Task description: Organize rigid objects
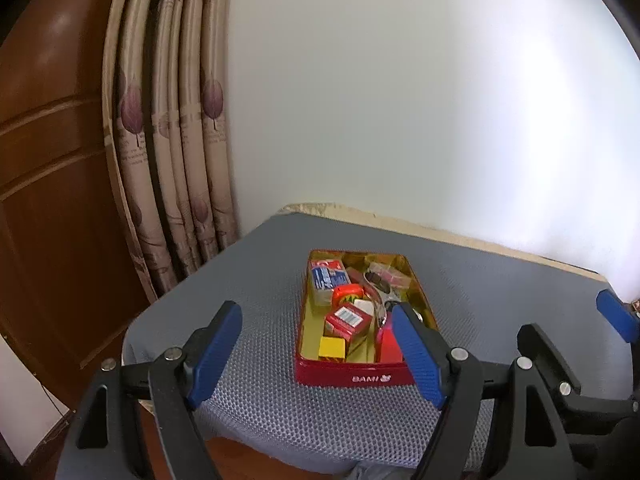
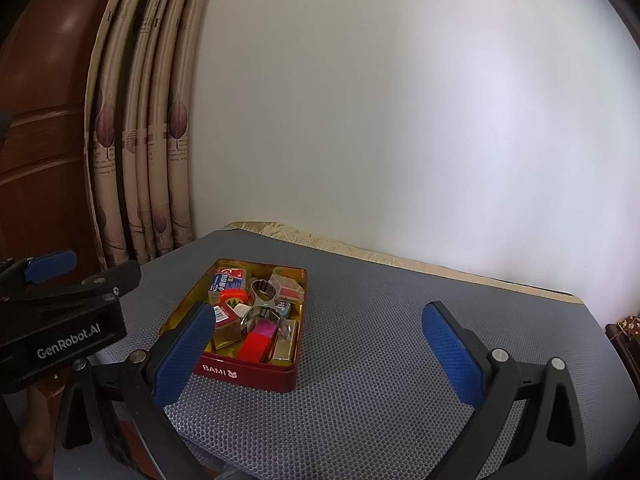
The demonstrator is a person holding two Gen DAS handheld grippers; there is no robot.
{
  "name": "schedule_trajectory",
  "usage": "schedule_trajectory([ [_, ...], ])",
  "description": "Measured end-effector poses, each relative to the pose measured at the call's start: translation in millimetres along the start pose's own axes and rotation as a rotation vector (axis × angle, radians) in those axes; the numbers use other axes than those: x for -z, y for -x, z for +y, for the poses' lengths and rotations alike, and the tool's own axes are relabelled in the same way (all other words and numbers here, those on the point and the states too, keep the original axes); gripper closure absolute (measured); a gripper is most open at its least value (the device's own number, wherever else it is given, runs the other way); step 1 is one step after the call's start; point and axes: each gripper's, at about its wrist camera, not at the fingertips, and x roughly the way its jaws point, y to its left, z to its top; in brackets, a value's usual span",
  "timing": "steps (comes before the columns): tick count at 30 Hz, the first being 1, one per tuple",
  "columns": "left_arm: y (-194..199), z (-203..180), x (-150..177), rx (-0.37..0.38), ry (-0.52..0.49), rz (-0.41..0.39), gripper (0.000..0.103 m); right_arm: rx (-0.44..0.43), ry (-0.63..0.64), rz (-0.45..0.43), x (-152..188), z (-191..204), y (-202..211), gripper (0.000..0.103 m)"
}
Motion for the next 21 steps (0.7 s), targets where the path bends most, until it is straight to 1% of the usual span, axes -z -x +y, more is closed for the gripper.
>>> schedule_trajectory([
  [6,-11,8,0,0.028,0.041,0.053,0.023,-0.006,0.006,0.01,1,3,-1,0.0],
  [8,-16,9,1,0.026,0.045,0.076,0.021,-0.008,0.011,0.014,2,5,-1,0.0],
  [14,-19,8,3,0.031,0.033,0.087,0.017,-0.013,0.02,0.017,3,7,-2,0.0],
  [21,-25,10,5,0.059,0.042,0.119,0.015,-0.015,0.018,0.02,4,6,-2,0.0],
])
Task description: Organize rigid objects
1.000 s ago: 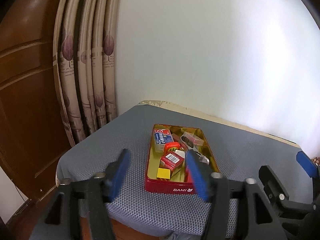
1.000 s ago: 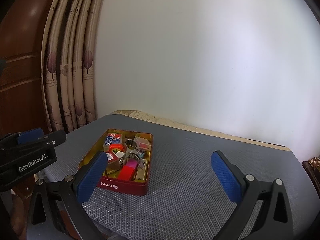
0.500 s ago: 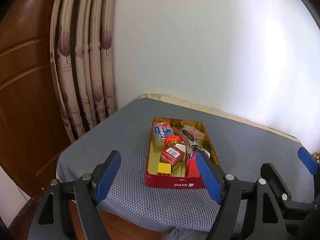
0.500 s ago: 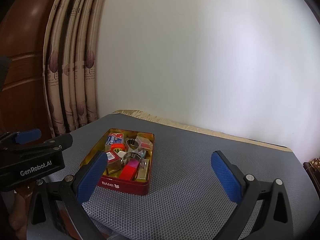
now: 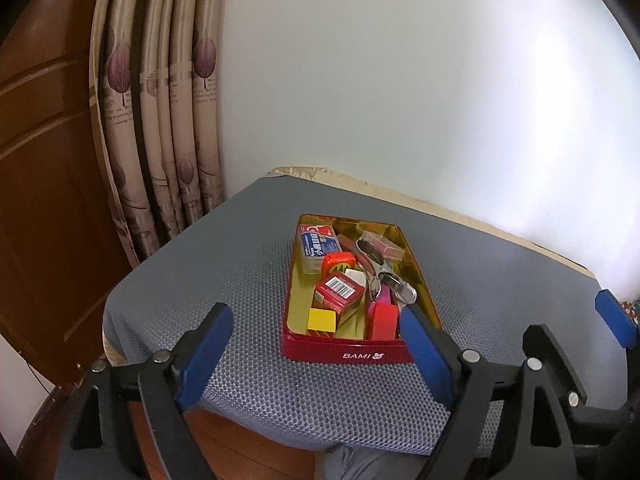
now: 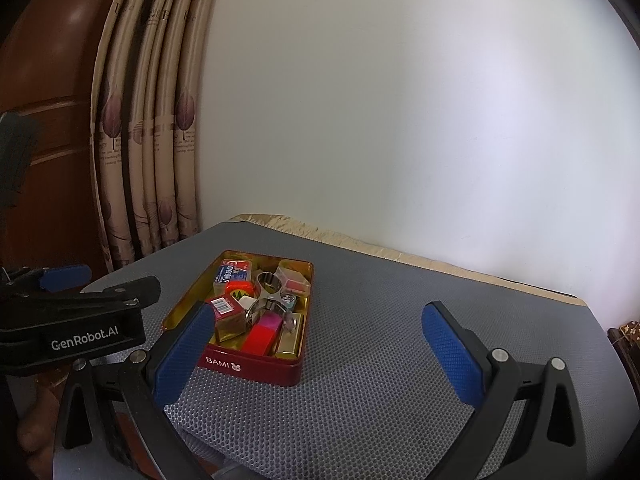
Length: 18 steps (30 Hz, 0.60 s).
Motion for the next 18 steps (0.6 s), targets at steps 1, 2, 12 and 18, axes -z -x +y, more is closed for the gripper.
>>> schedule_trajectory([
  [1,-0.3,0.4,0.5,0.0,-0.001,-0.001,0.013,-0.001,0.0,-0.001,0.0,-0.3,0.0,0.0],
  [2,-0.6,0.1,1.1,-0.005,-0.002,-0.002,0.012,-0.002,0.0,-0.001,0.2,-0.4,0.1,0.0],
  [12,0.6,0.3,8.1,-0.028,0.015,-0.04,0.009,-0.001,-0.004,-0.001,0.6,-1.2,-1.2,0.0],
  [18,1.6,-0.8,8.1,-0.059,0.006,-0.064,0.009,0.001,-0.004,-0.004,0.9,-0.1,-0.2,0.0],
])
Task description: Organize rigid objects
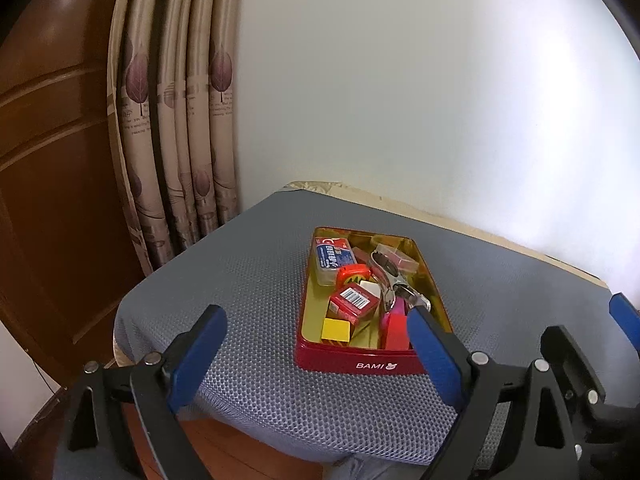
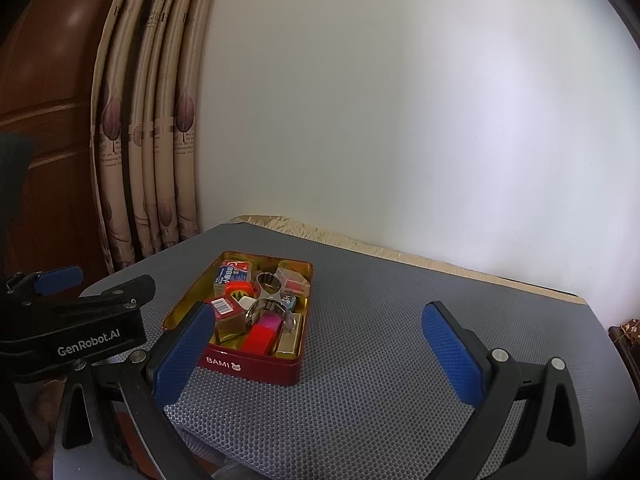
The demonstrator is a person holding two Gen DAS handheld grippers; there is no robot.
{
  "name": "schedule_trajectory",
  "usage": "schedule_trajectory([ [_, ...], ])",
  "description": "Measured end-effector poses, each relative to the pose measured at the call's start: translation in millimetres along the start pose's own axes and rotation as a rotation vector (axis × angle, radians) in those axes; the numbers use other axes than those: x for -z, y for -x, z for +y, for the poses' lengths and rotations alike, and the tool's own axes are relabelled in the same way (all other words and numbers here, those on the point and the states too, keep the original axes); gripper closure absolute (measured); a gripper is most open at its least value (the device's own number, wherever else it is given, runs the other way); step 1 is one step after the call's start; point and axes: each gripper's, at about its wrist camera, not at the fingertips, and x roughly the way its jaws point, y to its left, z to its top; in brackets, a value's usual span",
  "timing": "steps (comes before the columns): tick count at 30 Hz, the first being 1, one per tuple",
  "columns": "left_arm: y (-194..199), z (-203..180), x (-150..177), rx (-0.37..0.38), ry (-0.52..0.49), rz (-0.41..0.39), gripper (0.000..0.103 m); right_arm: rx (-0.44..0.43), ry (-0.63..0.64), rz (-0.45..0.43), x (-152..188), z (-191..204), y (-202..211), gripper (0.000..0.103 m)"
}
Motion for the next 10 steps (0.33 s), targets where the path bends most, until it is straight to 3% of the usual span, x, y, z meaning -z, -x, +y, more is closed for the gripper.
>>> schedule_trajectory([
  [6,-2,-4,1,0.001,-0.018,0.013,0.009,0.0,-0.001,-0.006,0,1,2,0.0],
  [10,-10,-2,-2,0.013,-0.008,0.077,0.009,0.004,-0.006,-0.008,-1,2,2,0.0],
])
